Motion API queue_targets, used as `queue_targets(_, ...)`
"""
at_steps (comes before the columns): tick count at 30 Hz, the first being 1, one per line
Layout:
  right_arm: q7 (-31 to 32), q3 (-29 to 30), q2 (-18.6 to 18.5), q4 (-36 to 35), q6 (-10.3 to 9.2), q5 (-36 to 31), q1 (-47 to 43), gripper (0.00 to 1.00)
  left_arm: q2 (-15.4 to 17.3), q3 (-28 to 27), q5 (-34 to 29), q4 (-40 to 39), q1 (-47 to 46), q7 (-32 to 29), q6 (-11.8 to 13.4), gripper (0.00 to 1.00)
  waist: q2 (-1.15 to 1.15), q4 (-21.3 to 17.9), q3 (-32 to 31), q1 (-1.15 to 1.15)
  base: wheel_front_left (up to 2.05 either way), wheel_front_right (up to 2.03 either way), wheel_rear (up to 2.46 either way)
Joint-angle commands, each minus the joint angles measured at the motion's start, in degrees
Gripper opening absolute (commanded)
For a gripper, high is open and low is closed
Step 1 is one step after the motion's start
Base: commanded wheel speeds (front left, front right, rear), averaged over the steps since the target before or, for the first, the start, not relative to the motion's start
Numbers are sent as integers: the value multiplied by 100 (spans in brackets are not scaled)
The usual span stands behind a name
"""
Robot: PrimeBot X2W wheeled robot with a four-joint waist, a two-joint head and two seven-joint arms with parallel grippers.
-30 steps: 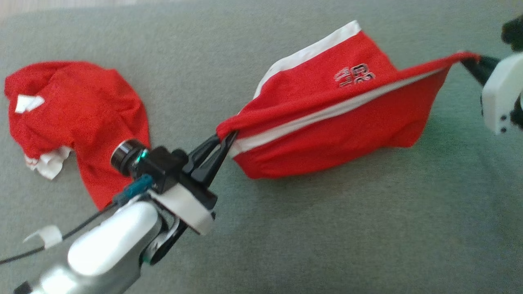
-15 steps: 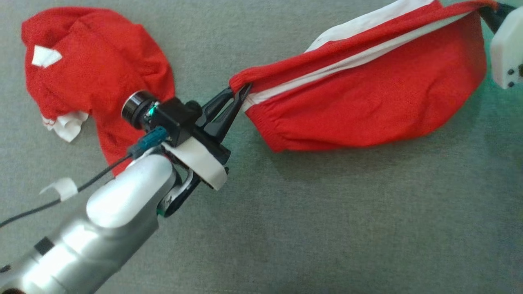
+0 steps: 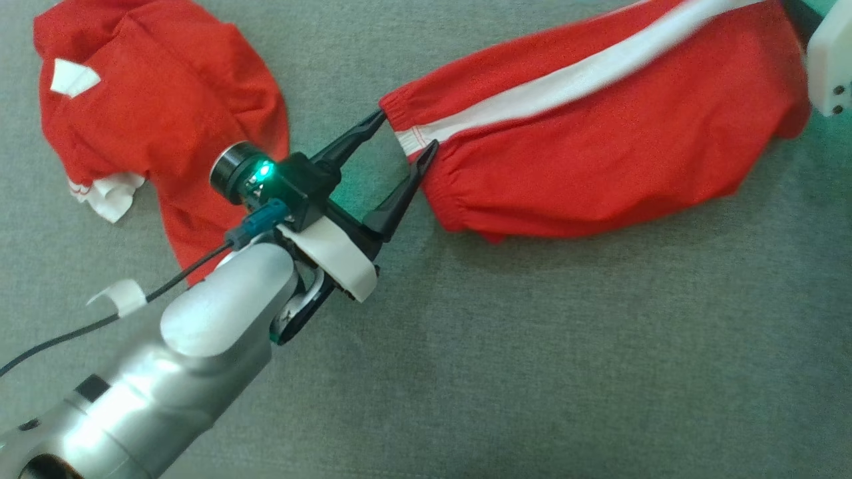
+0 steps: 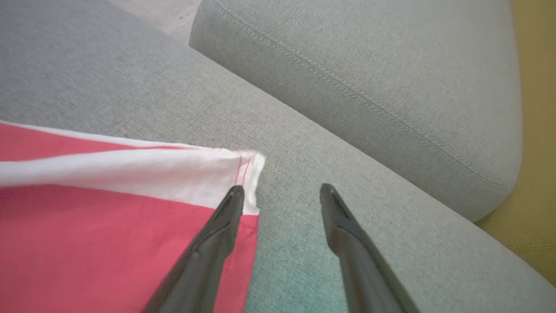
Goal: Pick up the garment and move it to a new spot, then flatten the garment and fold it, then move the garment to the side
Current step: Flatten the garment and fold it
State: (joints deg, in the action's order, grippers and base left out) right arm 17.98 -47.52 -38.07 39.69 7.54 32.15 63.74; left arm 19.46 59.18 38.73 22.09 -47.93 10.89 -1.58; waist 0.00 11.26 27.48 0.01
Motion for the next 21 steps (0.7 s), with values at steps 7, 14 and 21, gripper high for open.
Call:
queue_targets(7, -1081, 566, 528, 524, -5, 174, -16, 100, 275, -552, 69, 62, -103, 271, 251, 100, 0, -349, -422, -1, 0, 0, 0)
queue_targets(14, -2278, 1129, 948, 604, -5, 97, -221, 100, 393, -1181, 190, -212, 229, 396, 634, 100, 0, -672, -971, -1, 0, 0, 0)
queue_targets(21, -3101, 2014, 1507, 511, -5, -50, -851, 100, 243, -2192, -268, -916, 955, 409, 994, 100, 0, -869, -1466, -1, 0, 0, 0)
